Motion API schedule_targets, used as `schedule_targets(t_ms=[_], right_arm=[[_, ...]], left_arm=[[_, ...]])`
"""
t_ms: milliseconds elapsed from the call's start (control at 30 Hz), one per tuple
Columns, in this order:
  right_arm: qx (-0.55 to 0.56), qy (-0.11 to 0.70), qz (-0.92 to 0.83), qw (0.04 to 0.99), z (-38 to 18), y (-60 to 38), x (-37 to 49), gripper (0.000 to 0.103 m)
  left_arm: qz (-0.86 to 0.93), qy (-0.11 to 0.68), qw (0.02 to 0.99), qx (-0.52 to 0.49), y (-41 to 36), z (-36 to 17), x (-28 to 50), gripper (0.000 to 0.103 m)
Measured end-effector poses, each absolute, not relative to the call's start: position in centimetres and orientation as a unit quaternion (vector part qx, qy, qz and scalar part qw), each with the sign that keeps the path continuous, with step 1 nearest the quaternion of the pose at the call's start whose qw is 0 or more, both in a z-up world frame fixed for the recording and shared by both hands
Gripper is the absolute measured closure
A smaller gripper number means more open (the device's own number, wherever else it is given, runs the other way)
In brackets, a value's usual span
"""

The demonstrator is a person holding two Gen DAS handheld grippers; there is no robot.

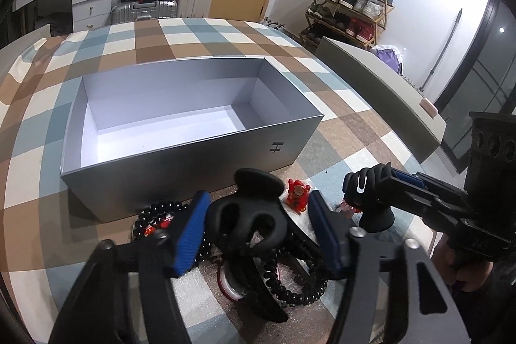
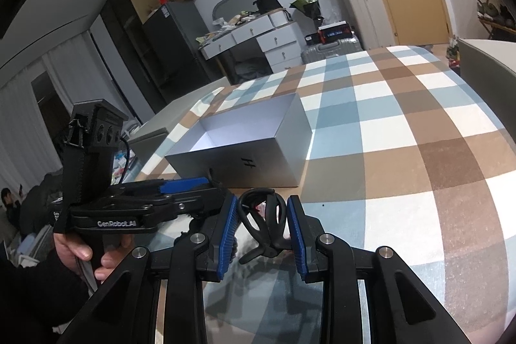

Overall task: Organize jewelry
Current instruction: 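Carry the black claw clip with the right tool into the grey box and release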

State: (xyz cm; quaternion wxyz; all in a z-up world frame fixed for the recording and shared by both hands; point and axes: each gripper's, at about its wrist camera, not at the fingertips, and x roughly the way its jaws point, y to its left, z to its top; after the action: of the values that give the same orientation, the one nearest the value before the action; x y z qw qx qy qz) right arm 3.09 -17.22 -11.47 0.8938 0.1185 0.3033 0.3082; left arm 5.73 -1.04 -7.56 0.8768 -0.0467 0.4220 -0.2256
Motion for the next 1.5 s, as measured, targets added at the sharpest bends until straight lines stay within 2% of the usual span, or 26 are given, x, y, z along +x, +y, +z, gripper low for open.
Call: schedule_targets(t_ms=[33, 67, 533, 1033, 1500], right_arm=[[0.119, 0.304, 0.308, 0.894, -11.5, -17.2, 3.1, 0.073], [0.119, 0.304, 0.307, 0.894, -11.5, -17.2, 3.1, 0.073], [0.111, 0.288, 0.307, 0.900, -10.0, -17.0, 2.2, 0.073], [0.139, 0.274, 0.325, 0.894, -7.4, -16.1, 2.0, 0.073], [0.133, 0.250, 0.361, 0.888, -3.6, -13.2, 6.9, 0.073]], left_arm=[[-0.226, 0.423, 0.876, -0.046, -1.0, -7.6, 5.7, 0.061], [-0.228, 0.424, 0.875, -0.046, -1.0, -7.6, 5.7, 0.062], [-0.226, 0.392, 0.891, -0.031, -1.0, -5.6, 4.0, 0.062], [-0.218, 0.348, 0.910, -0.061, 1.2, -2.3, 3.2, 0.062], [-0.188, 0.327, 0.924, -0.056, 2.7, -1.4, 7.3, 0.062]])
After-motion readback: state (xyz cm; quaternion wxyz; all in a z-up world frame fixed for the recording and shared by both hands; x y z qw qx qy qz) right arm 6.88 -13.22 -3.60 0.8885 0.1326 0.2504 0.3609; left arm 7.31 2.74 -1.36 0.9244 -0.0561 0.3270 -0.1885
